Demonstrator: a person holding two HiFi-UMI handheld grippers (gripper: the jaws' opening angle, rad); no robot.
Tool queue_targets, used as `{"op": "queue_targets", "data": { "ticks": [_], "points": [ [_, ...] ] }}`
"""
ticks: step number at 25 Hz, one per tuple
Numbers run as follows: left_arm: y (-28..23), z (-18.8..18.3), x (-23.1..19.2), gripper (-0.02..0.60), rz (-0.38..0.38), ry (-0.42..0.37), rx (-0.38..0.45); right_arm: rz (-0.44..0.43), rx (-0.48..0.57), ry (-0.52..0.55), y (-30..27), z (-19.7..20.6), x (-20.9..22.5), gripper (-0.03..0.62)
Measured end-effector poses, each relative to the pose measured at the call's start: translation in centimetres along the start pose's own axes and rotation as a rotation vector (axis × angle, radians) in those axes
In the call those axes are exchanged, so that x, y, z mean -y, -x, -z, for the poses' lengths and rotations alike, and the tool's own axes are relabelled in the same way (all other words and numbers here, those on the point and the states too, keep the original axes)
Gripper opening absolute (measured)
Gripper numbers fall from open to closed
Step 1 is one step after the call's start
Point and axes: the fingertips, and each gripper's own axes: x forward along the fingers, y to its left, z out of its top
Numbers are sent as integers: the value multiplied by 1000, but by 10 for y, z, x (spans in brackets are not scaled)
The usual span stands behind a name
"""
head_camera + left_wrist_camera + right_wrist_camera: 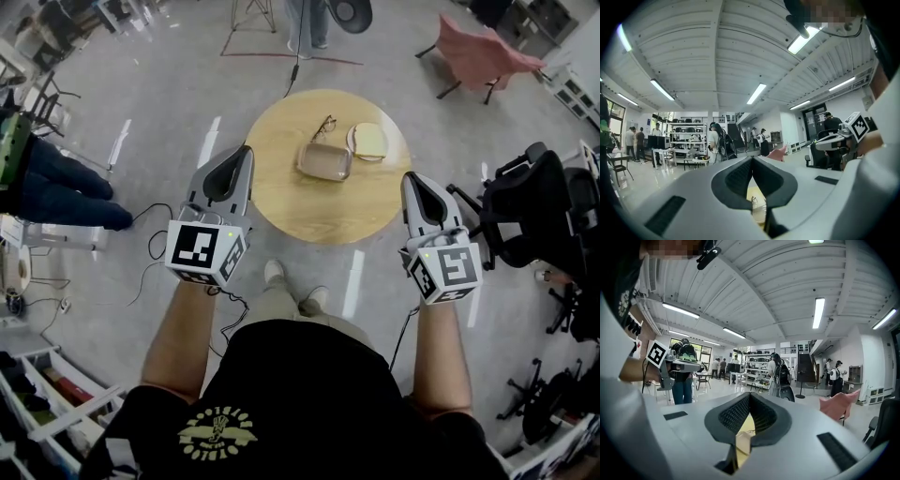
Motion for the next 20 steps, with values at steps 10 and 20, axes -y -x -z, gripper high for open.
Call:
{"op": "queue_targets", "data": {
  "ticks": [10,20],
  "points": [
    [-20,16,-34,17,4,22,-9,8,-17,5,-39,-1,-2,14],
    [-56,21,-55,17,76,21,-14,52,-44,14,-84,-4,1,15]
  ]
}}
